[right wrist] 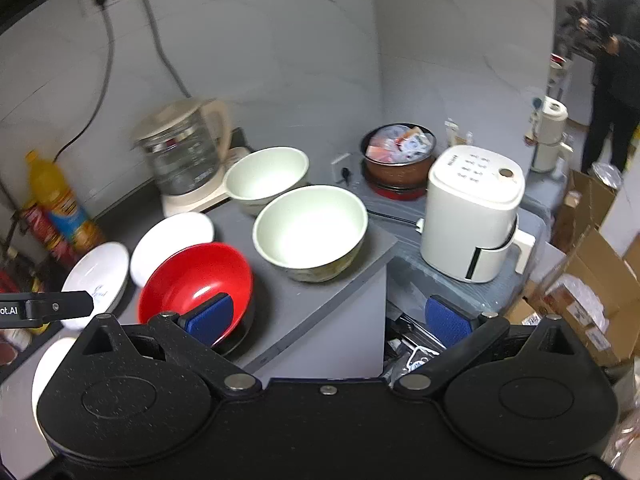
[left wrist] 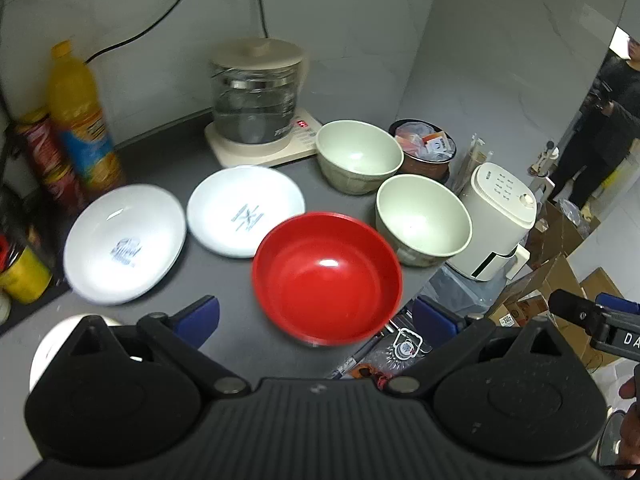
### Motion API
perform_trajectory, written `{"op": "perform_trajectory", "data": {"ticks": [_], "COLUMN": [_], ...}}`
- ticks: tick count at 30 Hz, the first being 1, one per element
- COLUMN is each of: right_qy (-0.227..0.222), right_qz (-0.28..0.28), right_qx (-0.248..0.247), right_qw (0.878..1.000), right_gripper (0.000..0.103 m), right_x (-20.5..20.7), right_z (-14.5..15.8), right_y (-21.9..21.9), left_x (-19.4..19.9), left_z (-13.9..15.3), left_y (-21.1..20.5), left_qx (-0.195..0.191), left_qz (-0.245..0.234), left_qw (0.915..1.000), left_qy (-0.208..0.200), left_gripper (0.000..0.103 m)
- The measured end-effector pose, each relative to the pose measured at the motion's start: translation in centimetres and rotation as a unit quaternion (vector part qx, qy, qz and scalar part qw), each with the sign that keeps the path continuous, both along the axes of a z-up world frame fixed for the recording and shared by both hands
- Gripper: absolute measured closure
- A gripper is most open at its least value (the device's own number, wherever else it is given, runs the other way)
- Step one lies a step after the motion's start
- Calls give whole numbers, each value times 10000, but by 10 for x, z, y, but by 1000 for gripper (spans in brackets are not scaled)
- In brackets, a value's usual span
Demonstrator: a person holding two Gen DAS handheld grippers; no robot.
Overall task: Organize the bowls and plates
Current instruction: 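Move the right gripper to the rim of the larger cream bowl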
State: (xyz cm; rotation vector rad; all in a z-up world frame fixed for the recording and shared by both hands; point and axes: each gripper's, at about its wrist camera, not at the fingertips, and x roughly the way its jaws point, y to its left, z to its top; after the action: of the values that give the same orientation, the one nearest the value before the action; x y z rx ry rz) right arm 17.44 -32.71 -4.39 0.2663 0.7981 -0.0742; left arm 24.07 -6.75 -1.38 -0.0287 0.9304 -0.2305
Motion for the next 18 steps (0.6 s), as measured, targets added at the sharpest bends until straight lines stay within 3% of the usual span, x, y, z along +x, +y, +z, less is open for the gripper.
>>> {"op": "perform_trajectory", "data": {"ticks": [7,18], "right_qy": [85,283], "right_qz": [-343,-230], "right_qx": [151,261], "right_qw": [9993,9990], "right_gripper": [0,0], "right_x": [21,69], "right_z": [-9,-33], "right_y": [-9,-22], "left_x": [41,86], "left_z": [-6,-25], "left_y": [-14,-43], "left_qx": [-95,-249], "left_qz": [-444,-583], "left_qw": [9990,9976], "left_qy": [44,289], "left_gripper": [2,4]}}
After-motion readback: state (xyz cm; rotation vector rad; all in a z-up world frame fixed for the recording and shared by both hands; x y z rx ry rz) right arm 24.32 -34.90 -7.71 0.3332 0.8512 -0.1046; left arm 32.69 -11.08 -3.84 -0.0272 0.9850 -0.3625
